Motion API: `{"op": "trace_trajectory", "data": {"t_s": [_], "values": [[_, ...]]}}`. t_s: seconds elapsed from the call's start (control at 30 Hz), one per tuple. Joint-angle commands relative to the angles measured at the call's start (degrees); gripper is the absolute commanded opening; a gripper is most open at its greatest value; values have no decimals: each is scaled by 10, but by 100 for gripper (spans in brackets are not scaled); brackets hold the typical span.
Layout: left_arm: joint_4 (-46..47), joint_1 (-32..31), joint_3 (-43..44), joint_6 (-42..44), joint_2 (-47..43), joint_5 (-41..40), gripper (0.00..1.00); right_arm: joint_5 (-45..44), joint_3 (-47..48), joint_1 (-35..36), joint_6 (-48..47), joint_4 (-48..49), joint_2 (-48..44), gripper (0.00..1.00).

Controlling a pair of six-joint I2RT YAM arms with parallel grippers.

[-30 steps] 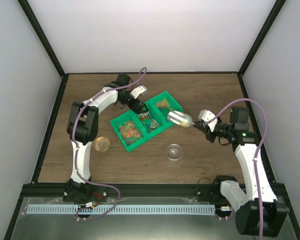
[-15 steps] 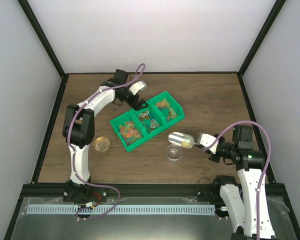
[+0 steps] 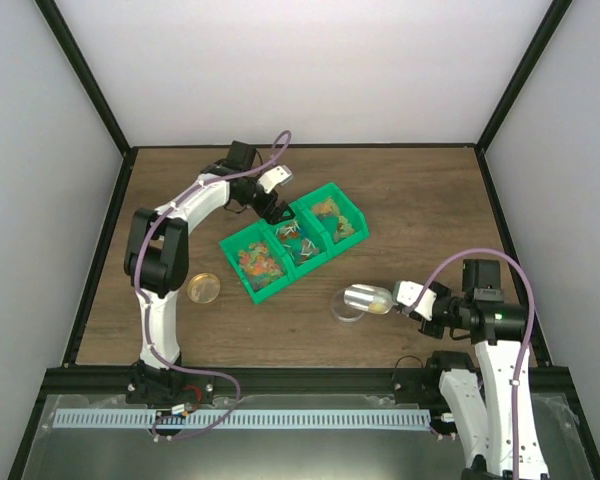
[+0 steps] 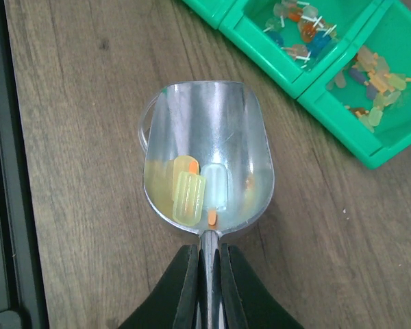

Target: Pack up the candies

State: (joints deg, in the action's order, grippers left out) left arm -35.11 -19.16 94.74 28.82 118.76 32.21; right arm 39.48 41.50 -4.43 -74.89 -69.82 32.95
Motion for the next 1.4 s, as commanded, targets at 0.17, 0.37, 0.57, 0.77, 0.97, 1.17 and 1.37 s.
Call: {"op": "trace_trajectory", "data": {"t_s": [0.17,0.37,0.57,0.77,0.97,1.17,1.37], "values": [[13,2,-26,12,-31,13,100,-36,38,-6,-29,-47,52,1],[21,2,-43,12,-40,10,100,-62,62,-5,-36,-48,94,1],[24,2,-53,14,-40,9,100,-83,91,-3,-43,-49,133,1],[28,2,-51,9,-39,8,100,-95,111,29,-46,-49,156,1],[29,3,-56,7,-38,3,100,-118,126,80,-31,-48,182,1],[37,5,-60,0,-41,5,100,-146,138,115,-13,-48,200,1],[41,5,-63,-5,-38,6,100,-168,157,156,23,-42,219,1]]}}
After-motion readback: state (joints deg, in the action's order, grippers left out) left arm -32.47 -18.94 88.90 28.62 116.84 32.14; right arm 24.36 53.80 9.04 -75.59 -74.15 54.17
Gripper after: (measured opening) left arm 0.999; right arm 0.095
